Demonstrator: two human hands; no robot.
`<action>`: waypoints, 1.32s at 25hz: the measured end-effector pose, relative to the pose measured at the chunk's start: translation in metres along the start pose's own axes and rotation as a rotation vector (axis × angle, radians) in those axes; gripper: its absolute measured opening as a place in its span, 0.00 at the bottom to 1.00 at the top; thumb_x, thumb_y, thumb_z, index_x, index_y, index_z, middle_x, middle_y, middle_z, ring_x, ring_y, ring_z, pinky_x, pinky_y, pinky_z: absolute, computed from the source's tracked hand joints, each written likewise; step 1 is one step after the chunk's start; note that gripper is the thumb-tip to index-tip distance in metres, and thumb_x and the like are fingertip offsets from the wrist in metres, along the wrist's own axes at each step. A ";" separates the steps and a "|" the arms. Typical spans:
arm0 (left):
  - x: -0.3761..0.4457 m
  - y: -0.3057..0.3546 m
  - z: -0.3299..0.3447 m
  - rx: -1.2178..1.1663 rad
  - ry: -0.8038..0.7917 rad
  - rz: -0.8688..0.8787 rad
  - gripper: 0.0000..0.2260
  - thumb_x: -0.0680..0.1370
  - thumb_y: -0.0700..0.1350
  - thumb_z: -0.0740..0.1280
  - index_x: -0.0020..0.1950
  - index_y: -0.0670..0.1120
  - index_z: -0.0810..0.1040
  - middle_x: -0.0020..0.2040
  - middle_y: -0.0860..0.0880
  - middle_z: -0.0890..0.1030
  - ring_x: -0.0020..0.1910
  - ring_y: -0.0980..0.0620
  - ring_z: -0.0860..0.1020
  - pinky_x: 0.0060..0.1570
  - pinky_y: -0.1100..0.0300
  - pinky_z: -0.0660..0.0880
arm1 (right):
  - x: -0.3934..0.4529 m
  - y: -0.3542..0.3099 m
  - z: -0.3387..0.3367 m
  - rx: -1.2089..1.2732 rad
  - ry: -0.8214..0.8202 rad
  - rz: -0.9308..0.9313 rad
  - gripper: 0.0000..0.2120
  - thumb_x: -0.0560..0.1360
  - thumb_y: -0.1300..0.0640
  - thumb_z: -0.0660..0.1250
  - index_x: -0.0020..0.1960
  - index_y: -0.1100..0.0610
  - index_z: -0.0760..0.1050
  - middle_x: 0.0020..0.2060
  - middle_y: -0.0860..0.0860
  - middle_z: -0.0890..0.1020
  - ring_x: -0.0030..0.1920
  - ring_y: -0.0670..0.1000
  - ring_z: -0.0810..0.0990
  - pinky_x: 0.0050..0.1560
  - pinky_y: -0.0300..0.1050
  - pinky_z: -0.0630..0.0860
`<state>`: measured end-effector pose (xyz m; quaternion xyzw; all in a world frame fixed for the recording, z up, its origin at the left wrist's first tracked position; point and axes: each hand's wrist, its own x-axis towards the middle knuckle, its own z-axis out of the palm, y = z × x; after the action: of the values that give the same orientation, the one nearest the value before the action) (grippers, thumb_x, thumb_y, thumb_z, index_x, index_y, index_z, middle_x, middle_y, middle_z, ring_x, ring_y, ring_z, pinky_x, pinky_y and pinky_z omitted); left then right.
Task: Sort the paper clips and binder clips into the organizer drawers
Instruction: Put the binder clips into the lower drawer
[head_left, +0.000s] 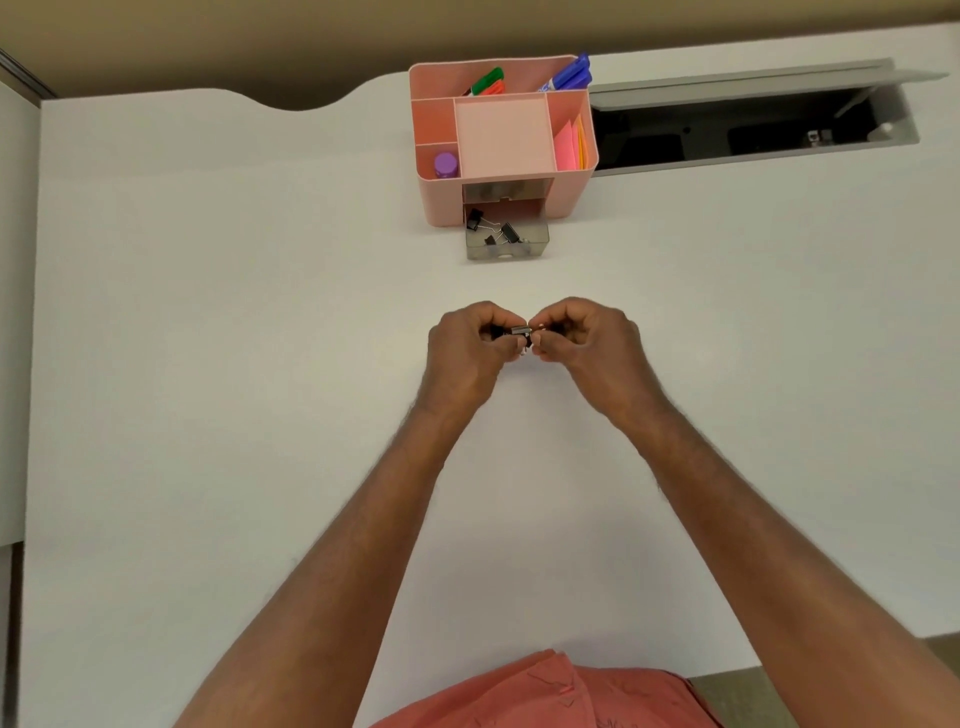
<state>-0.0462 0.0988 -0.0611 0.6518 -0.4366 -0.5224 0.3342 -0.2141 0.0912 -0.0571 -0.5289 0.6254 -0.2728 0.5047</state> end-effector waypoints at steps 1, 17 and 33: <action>0.006 0.004 -0.003 -0.036 -0.006 -0.001 0.06 0.74 0.36 0.74 0.48 0.44 0.85 0.41 0.48 0.86 0.42 0.51 0.85 0.49 0.54 0.84 | 0.008 -0.005 -0.001 -0.006 -0.005 -0.006 0.06 0.76 0.61 0.73 0.47 0.50 0.84 0.41 0.48 0.87 0.44 0.49 0.87 0.53 0.52 0.85; 0.119 0.033 0.002 0.821 0.232 0.431 0.06 0.77 0.37 0.64 0.50 0.44 0.79 0.49 0.45 0.82 0.44 0.47 0.78 0.43 0.52 0.80 | 0.089 -0.037 -0.008 -0.437 0.188 -0.221 0.06 0.79 0.59 0.71 0.54 0.51 0.81 0.48 0.44 0.84 0.47 0.42 0.82 0.52 0.32 0.78; 0.103 0.024 -0.022 0.177 0.508 0.175 0.04 0.77 0.45 0.70 0.46 0.49 0.76 0.42 0.56 0.79 0.43 0.55 0.80 0.42 0.67 0.76 | 0.122 -0.041 0.022 -0.634 0.118 -0.338 0.09 0.80 0.62 0.66 0.58 0.52 0.79 0.54 0.51 0.84 0.53 0.51 0.82 0.54 0.51 0.82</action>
<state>-0.0223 -0.0054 -0.0740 0.7482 -0.4373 -0.2713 0.4188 -0.1692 -0.0307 -0.0704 -0.7384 0.6106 -0.1750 0.2265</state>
